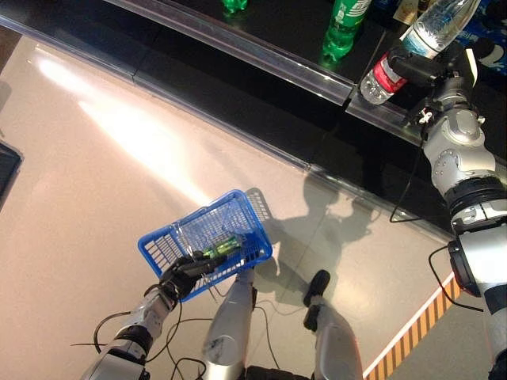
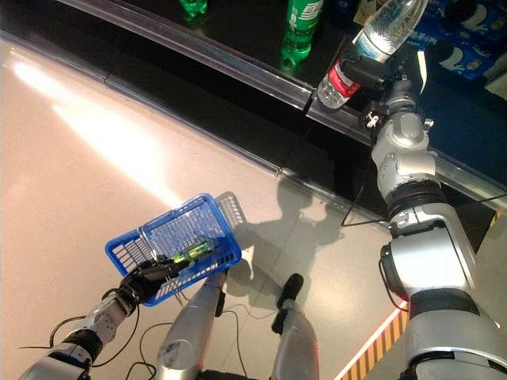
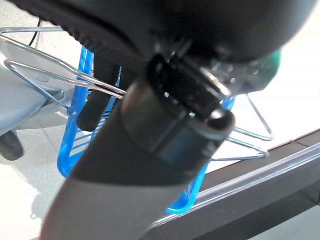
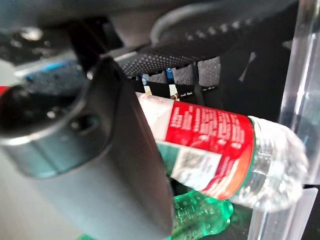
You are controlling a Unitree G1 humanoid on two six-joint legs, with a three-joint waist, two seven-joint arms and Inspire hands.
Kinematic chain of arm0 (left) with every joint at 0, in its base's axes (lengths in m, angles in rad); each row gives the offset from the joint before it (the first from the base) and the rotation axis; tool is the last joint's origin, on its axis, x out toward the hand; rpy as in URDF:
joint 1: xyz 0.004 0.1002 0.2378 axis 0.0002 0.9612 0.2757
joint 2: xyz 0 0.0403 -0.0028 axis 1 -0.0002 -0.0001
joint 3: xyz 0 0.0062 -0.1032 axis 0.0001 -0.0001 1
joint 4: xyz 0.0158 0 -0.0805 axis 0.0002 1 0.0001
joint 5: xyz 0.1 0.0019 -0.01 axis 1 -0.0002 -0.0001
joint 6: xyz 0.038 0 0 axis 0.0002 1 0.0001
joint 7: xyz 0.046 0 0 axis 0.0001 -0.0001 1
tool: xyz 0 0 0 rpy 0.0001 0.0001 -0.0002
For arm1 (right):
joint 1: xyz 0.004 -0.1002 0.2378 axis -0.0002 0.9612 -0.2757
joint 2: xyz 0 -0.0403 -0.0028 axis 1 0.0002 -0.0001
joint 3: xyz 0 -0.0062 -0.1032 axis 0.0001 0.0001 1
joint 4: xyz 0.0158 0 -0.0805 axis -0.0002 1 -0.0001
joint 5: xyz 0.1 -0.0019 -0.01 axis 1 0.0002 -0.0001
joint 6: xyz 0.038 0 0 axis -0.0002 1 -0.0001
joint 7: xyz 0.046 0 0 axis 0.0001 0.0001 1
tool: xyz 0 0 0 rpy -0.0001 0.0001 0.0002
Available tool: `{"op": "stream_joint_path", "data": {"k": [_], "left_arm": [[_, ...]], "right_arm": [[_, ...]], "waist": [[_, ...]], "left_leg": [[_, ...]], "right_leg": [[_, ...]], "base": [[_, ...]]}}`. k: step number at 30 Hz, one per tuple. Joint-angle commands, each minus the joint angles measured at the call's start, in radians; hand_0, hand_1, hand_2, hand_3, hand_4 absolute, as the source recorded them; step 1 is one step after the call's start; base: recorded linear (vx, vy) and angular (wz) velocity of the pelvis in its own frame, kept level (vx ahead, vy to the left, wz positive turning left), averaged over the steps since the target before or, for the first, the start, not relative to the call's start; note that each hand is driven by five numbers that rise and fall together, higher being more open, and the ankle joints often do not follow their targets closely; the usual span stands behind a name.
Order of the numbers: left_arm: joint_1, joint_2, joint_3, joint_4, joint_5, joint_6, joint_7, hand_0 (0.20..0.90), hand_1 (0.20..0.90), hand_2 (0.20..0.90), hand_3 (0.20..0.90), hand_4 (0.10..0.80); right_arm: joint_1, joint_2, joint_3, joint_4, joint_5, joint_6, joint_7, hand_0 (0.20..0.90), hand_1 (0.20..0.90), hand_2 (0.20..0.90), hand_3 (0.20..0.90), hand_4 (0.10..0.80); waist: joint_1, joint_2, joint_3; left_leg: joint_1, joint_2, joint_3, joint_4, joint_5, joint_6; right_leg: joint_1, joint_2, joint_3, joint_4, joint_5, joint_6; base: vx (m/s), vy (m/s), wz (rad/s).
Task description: Pick up the drink and place into the basket.
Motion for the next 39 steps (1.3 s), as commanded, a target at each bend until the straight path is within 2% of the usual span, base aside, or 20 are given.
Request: {"op": "stream_joint_path", "data": {"k": [1,9,20,28,34,39], "left_arm": [[0.075,0.009,-0.05,-0.08,-0.01,-0.03,-0.081,0.3,0.3,0.3,0.2,0.1],[0.103,-0.002,-0.029,-0.078,-0.02,-0.05,-0.075,0.3,0.3,0.3,0.2,0.1],[0.132,-0.019,0.038,-0.081,-0.026,-0.06,-0.059,0.3,0.3,0.3,0.2,0.1],[0.163,-0.034,0.091,-0.146,-0.042,-0.051,-0.052,0.3,0.3,0.3,0.2,0.1],[0.181,-0.043,0.107,-0.198,-0.069,-0.054,-0.066,0.3,0.3,0.3,0.2,0.1],[0.186,-0.055,0.112,-0.319,-0.117,-0.055,-0.076,0.3,0.3,0.3,0.2,0.1]], "right_arm": [[-0.124,-0.095,0.026,-0.097,0.021,-0.13,0.023,0.3,0.3,0.3,0.2,0.1],[-0.038,-0.096,0.0,-0.181,0.033,-0.142,0.058,0.3,0.3,0.3,0.2,0.1],[0.14,-0.091,-0.087,-0.316,0.055,-0.154,0.127,0.3,0.3,0.3,0.2,0.1],[0.311,-0.062,-0.144,-0.501,0.005,-0.147,0.134,0.3,0.3,0.3,0.2,0.1],[0.382,-0.044,-0.161,-0.572,-0.017,-0.148,0.138,0.3,0.3,0.3,0.2,0.1],[0.47,-0.013,-0.178,-0.693,-0.057,-0.148,0.124,0.3,0.3,0.3,0.2,0.1]], "waist": [[0.006,0.005,-0.081],[-0.006,-0.004,-0.123],[-0.02,-0.032,-0.23],[-0.022,-0.044,-0.316],[-0.019,-0.05,-0.359],[-0.002,-0.059,-0.402]], "left_leg": [[0.041,0.042,0.054,0.093,-0.146,-0.032],[0.118,0.049,0.08,0.013,-0.131,-0.042],[0.241,0.06,0.109,-0.096,-0.116,-0.051],[0.323,0.067,0.113,-0.156,-0.104,-0.053],[0.355,0.072,0.11,-0.172,-0.104,-0.057],[0.376,0.074,0.099,-0.172,-0.109,-0.06]], "right_leg": [[-0.031,-0.058,-0.01,-0.004,0.042,0.034],[0.037,-0.047,-0.017,-0.077,0.06,0.037],[0.148,-0.037,-0.025,-0.167,0.082,0.049],[0.233,-0.036,-0.036,-0.212,0.089,0.058],[0.275,-0.032,-0.047,-0.232,0.089,0.06],[0.32,-0.027,-0.074,-0.24,0.08,0.06]], "base": [[0.0,0.0,0.0],[0.0,0.0,0.0],[0.048,-0.007,0.03],[0.047,-0.008,0.05],[0.025,-0.003,0.02],[0.006,-0.019,0.12]]}}
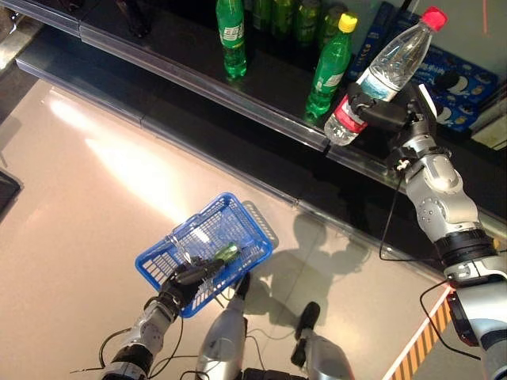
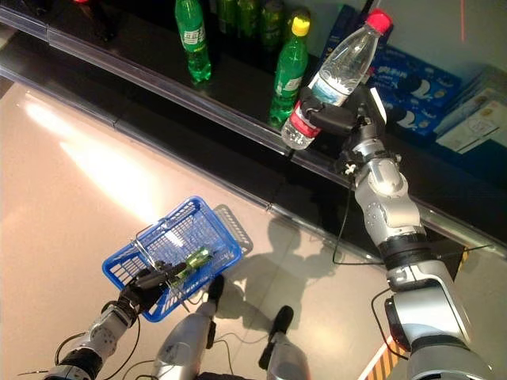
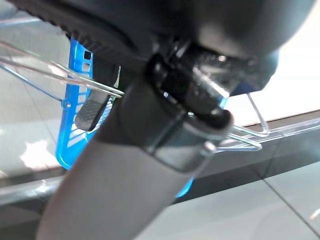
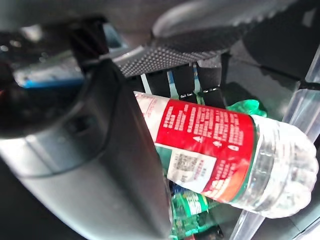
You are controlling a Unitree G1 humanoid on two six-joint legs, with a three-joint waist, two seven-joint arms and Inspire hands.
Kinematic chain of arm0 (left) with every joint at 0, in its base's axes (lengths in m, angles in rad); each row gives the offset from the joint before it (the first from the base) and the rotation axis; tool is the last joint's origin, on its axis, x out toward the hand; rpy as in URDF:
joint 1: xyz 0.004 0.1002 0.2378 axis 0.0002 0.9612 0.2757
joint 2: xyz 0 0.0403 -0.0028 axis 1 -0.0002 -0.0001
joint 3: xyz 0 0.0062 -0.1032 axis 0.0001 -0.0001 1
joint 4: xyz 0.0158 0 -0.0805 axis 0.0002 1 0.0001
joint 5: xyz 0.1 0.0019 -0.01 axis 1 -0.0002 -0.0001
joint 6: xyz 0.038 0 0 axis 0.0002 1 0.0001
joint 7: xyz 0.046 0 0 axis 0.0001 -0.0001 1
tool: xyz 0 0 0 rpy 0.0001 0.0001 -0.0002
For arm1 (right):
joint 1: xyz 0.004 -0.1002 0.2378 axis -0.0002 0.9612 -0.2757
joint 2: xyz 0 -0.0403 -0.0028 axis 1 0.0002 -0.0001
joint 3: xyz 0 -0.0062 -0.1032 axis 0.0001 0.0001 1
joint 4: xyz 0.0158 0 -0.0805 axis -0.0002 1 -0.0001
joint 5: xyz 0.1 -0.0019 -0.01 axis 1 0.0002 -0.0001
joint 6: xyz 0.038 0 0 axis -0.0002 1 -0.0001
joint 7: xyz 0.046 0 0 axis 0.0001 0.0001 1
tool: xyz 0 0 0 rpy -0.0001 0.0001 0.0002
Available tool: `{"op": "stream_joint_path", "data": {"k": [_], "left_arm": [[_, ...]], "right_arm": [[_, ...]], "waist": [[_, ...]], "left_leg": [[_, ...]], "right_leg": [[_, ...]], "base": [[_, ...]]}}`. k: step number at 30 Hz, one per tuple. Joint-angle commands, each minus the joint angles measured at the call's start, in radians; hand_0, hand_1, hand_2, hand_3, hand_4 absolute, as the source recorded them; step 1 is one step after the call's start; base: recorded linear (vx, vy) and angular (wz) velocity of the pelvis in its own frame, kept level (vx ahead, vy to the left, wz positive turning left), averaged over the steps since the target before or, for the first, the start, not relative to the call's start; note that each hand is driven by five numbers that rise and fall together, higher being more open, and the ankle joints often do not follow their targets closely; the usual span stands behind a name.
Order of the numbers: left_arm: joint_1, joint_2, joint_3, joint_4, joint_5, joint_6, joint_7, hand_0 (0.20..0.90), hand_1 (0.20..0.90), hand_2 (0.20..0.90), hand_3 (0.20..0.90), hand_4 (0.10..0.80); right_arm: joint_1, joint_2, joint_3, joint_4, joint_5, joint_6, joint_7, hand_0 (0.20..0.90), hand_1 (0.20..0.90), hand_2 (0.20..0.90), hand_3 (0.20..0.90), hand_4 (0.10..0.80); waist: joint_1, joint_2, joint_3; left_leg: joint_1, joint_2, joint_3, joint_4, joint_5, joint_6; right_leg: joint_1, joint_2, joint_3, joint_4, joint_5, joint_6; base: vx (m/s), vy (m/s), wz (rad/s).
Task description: Pick up the drink and place into the basket.
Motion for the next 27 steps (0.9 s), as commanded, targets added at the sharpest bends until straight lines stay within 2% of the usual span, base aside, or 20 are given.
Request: {"op": "stream_joint_path", "data": {"k": [1,8,12,17,27], "left_arm": [[0.024,0.001,-0.044,-0.105,-0.105,-0.096,-0.089,0.3,0.3,0.3,0.2,0.1],[0.036,-0.001,-0.03,-0.264,-0.151,-0.102,-0.132,0.3,0.3,0.3,0.2,0.1],[0.033,0.003,-0.034,-0.409,-0.187,-0.092,-0.121,0.3,0.3,0.3,0.2,0.1],[0.005,0.029,-0.054,-0.585,-0.223,-0.068,-0.101,0.3,0.3,0.3,0.2,0.1],[-0.031,0.068,-0.082,-0.791,-0.302,-0.052,-0.11,0.3,0.3,0.3,0.2,0.1]], "right_arm": [[0.006,-0.006,-0.029,-0.084,-0.001,-0.16,0.006,0.3,0.3,0.3,0.2,0.1],[0.069,0.04,-0.022,-0.18,-0.064,-0.174,0.001,0.3,0.3,0.3,0.2,0.1],[0.093,0.061,0.006,-0.238,-0.111,-0.17,-0.006,0.3,0.3,0.3,0.2,0.1],[0.102,0.083,0.044,-0.277,-0.118,-0.174,-0.01,0.3,0.3,0.3,0.2,0.1],[0.108,0.129,0.117,-0.33,-0.162,-0.175,-0.025,0.3,0.3,0.3,0.2,0.1]], "waist": [[0.029,-0.015,-0.375],[0.057,-0.024,-0.39],[0.077,-0.035,-0.392],[0.102,-0.051,-0.394],[0.135,-0.06,-0.396]], "left_leg": [[0.078,0.058,0.028,-0.003,-0.116,-0.069],[0.092,0.059,0.0,-0.003,-0.117,-0.067],[0.098,0.057,-0.022,-0.003,-0.117,-0.065],[0.1,0.053,-0.053,-0.003,-0.118,-0.063],[0.096,0.047,-0.097,-0.003,-0.116,-0.065]], "right_leg": [[-0.041,-0.052,-0.021,-0.002,0.024,0.042],[-0.002,-0.05,-0.043,-0.002,0.009,0.039],[0.022,-0.049,-0.057,-0.002,0.002,0.041],[0.043,-0.044,-0.074,-0.002,-0.003,0.044],[0.065,-0.037,-0.094,-0.002,-0.013,0.046]], "base": [[-0.009,-0.025,0.05],[-0.01,-0.023,0.09],[-0.013,-0.046,0.14],[0.006,-0.061,0.18],[0.007,-0.029,0.14]]}}
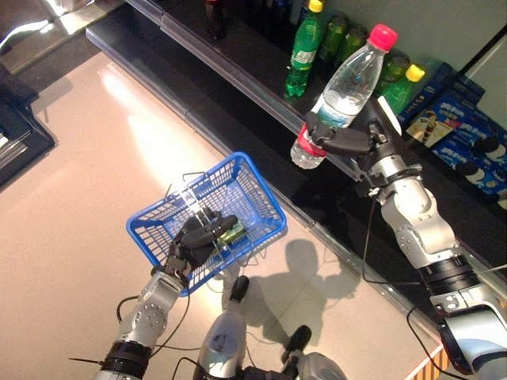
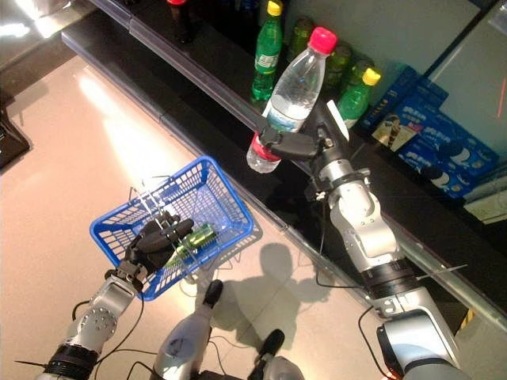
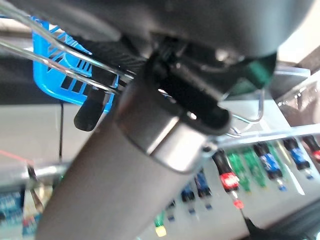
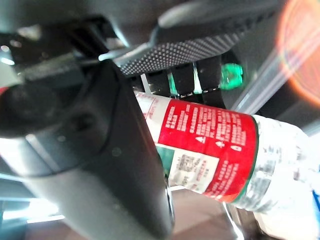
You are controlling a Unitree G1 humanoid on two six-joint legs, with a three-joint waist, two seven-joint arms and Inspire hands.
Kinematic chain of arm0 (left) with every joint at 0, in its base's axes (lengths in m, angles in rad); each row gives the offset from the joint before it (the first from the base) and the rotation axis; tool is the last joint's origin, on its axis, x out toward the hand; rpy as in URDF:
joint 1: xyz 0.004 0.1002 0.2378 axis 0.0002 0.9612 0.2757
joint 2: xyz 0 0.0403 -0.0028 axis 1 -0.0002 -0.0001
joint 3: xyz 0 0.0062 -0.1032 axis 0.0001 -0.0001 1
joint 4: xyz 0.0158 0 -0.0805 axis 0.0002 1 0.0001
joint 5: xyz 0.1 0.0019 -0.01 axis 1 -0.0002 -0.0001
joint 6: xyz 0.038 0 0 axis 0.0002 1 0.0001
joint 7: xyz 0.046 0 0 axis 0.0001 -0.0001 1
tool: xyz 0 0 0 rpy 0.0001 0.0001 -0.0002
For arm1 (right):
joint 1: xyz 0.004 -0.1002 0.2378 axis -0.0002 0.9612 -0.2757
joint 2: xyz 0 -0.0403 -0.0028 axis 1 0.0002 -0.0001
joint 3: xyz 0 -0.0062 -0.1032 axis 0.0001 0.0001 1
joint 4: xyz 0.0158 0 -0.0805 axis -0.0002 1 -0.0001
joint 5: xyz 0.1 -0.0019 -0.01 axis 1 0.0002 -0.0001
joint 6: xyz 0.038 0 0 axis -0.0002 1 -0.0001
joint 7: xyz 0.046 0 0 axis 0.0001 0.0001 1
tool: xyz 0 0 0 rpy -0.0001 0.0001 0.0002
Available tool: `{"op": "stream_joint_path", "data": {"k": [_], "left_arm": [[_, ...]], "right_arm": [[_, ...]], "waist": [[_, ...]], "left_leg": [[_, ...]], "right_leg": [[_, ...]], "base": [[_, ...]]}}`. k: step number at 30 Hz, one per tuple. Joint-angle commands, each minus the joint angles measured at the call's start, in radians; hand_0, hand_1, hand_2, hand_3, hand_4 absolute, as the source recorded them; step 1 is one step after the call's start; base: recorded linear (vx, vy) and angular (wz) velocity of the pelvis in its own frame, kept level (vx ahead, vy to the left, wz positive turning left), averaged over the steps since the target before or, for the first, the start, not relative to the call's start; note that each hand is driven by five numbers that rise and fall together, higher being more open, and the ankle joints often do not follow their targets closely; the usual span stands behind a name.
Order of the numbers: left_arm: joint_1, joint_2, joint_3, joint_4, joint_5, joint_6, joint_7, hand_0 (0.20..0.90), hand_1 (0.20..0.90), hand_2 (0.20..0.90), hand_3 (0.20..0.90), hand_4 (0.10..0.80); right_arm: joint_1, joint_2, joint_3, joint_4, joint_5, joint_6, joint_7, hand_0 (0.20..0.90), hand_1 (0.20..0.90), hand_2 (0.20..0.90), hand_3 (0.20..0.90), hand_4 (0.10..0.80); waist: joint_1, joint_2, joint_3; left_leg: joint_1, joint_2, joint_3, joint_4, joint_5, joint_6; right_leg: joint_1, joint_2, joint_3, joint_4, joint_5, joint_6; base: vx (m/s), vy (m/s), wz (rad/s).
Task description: Pick up the drink and place into the basket.
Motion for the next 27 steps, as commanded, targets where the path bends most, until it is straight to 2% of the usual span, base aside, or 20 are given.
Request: {"op": "stream_joint_path", "data": {"k": [1,13,27], "left_arm": [[-0.086,-0.003,-0.083,-0.204,-0.102,-0.101,-0.12,0.3,0.3,0.3,0.2,0.1],[-0.109,0.031,-0.098,-0.405,-0.155,-0.07,-0.137,0.3,0.3,0.3,0.2,0.1],[-0.116,0.035,-0.139,-0.527,-0.167,0.01,-0.202,0.3,0.3,0.3,0.2,0.1]], "right_arm": [[0.003,0.033,0.061,-0.11,-0.014,-0.178,-0.026,0.3,0.3,0.3,0.2,0.1],[-0.012,0.058,0.15,-0.18,-0.089,-0.164,-0.04,0.3,0.3,0.3,0.2,0.1],[-0.041,0.092,0.246,-0.171,-0.114,-0.128,-0.039,0.3,0.3,0.3,0.2,0.1]], "waist": [[0.0,-0.033,-0.38],[0.04,-0.04,-0.382],[0.073,-0.044,-0.389]], "left_leg": [[0.073,0.053,0.013,-0.004,-0.131,-0.054],[0.061,0.048,-0.025,-0.004,-0.124,-0.056],[0.065,0.042,-0.057,-0.004,-0.123,-0.059]], "right_leg": [[-0.018,-0.055,-0.038,-0.002,0.003,0.046],[0.0,-0.056,-0.062,-0.002,-0.005,0.049],[0.02,-0.055,-0.081,-0.002,-0.012,0.049]], "base": [[0.005,-0.033,0.13],[0.004,-0.015,0.07],[0.013,-0.009,0.05]]}}
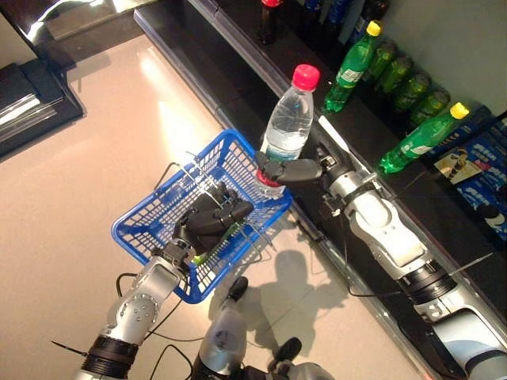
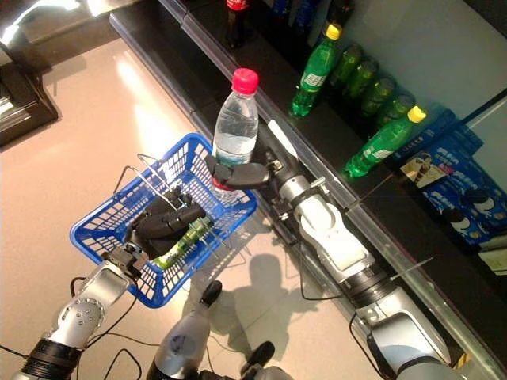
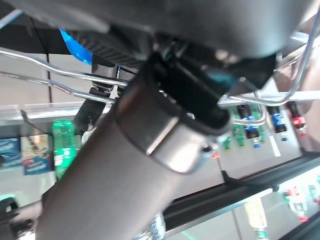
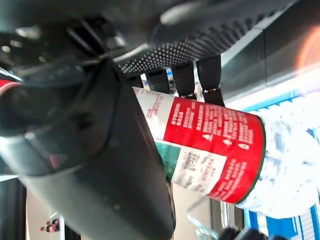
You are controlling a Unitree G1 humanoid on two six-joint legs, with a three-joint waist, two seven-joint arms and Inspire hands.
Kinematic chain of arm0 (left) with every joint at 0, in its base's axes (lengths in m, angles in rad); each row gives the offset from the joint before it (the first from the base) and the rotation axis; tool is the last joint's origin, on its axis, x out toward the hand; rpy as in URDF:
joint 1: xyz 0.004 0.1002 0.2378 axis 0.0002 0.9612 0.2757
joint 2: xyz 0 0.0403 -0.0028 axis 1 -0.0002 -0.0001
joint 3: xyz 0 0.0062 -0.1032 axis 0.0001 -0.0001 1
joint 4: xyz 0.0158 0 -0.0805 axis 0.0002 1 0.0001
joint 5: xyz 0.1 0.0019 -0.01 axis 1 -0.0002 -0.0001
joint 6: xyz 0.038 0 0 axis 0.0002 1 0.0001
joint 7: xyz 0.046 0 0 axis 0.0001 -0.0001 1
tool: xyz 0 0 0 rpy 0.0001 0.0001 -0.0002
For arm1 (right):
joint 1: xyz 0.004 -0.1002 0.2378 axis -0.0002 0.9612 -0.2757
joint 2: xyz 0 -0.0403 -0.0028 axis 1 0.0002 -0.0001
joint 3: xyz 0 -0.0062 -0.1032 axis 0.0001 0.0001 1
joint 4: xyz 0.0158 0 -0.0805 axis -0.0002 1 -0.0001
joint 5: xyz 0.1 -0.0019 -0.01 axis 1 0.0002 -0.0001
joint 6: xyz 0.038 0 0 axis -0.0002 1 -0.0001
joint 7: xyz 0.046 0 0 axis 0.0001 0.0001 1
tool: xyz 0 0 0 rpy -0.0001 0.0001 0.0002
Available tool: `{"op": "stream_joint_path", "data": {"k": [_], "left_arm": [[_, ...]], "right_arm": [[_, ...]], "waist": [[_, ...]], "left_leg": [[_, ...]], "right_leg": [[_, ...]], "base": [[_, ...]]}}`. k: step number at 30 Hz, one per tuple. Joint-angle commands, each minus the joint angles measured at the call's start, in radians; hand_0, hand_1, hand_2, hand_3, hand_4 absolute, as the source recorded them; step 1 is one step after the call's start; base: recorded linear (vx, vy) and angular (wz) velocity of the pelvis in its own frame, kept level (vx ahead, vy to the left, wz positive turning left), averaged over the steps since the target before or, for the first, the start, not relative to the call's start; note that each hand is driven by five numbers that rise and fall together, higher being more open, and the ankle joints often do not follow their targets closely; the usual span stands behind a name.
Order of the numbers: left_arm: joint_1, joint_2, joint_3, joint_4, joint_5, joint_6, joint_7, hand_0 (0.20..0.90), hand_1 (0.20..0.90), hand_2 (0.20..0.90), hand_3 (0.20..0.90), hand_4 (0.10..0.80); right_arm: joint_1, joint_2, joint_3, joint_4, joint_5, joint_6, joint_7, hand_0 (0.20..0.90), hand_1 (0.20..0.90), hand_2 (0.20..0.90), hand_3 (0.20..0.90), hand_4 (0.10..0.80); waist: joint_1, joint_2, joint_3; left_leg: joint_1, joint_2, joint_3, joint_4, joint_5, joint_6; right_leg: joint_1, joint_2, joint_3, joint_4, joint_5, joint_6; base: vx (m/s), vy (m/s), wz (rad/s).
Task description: Pick up the drink and place into the basket.
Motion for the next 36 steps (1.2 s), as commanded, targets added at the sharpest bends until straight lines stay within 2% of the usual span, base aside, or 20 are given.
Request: {"op": "stream_joint_path", "data": {"k": [1,16,36], "left_arm": [[-0.117,-0.078,-0.096,-0.27,-0.1,-0.089,-0.21,0.3,0.3,0.3,0.2,0.1],[-0.152,-0.071,-0.138,-0.345,-0.09,-0.079,-0.277,0.3,0.3,0.3,0.2,0.1],[-0.186,-0.051,-0.158,-0.411,-0.091,-0.079,-0.361,0.3,0.3,0.3,0.2,0.1]], "right_arm": [[-0.043,0.066,0.05,-0.07,0.015,-0.132,-0.031,0.3,0.3,0.3,0.2,0.1],[-0.066,0.077,0.137,0.023,-0.074,-0.089,-0.037,0.3,0.3,0.3,0.2,0.1],[-0.102,0.062,0.223,0.287,-0.349,0.004,-0.105,0.3,0.3,0.3,0.2,0.1]], "waist": [[-0.02,-0.011,-0.376],[-0.006,-0.012,-0.387],[0.022,-0.026,-0.391]], "left_leg": [[0.078,0.063,-0.003,-0.004,-0.122,-0.05],[0.072,0.058,-0.015,-0.004,-0.118,-0.052],[0.067,0.05,-0.041,-0.004,-0.115,-0.053]], "right_leg": [[0.001,-0.043,-0.03,-0.002,0.016,0.035],[0.003,-0.047,-0.041,-0.002,0.017,0.038],[0.006,-0.045,-0.061,-0.002,0.021,0.038]], "base": [[0.0,0.0,0.0],[0.0,0.0,0.0],[-0.007,0.001,0.06]]}}
